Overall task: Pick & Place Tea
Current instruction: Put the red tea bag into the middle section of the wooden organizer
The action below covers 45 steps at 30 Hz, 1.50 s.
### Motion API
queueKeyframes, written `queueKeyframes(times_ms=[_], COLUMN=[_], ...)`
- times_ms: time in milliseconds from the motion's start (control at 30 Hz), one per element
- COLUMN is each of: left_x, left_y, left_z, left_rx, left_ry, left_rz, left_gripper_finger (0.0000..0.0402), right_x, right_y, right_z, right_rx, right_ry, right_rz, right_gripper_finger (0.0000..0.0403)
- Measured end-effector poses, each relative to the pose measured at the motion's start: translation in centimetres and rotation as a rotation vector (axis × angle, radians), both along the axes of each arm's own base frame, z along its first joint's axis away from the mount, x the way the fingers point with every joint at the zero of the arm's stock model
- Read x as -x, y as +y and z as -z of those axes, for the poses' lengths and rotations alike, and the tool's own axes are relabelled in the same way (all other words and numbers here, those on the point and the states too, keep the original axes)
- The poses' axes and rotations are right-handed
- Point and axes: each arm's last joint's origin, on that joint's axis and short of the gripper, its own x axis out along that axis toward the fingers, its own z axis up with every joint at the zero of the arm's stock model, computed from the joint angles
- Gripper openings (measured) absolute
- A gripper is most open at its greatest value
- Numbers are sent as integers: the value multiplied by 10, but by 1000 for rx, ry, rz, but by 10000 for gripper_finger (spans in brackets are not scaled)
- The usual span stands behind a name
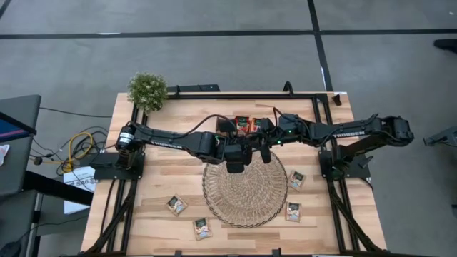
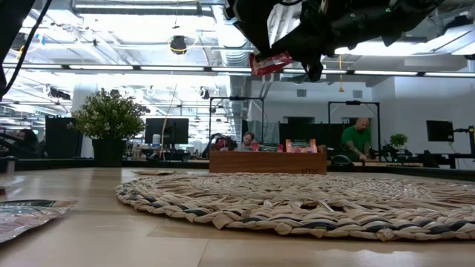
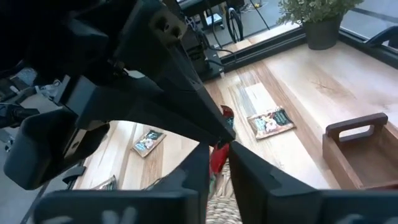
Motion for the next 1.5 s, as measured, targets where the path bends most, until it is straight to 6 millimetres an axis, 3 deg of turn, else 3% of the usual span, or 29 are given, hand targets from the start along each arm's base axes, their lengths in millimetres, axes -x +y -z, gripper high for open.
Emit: queueKeyframes(times_ms=[133,533,900,1067,1233,1400,1500], left_x=[0,0,1,18,48,60,78], left_y=[0,0,2,5,13,19,20], left_z=[0,0,1,9,14,8,7], left_rx=[1,10,17,-15,15,28,44], left_ry=[1,-6,-11,166,367,260,222], left_rz=[1,-6,-49,-87,-281,-381,-415], left_gripper_finger=[0,5,90,121,126,126,126], right_x=[0,1,1,4,8,14,13], right_y=[0,-3,-5,-12,-31,-52,-61], right_z=[0,1,3,8,10,10,16], right_rx=[0,-33,-19,10,50,71,82], right_ry=[0,18,31,90,108,113,132], right_rz=[0,27,79,196,327,423,449], right_gripper_finger=[8,1,0,0,0,0,0])
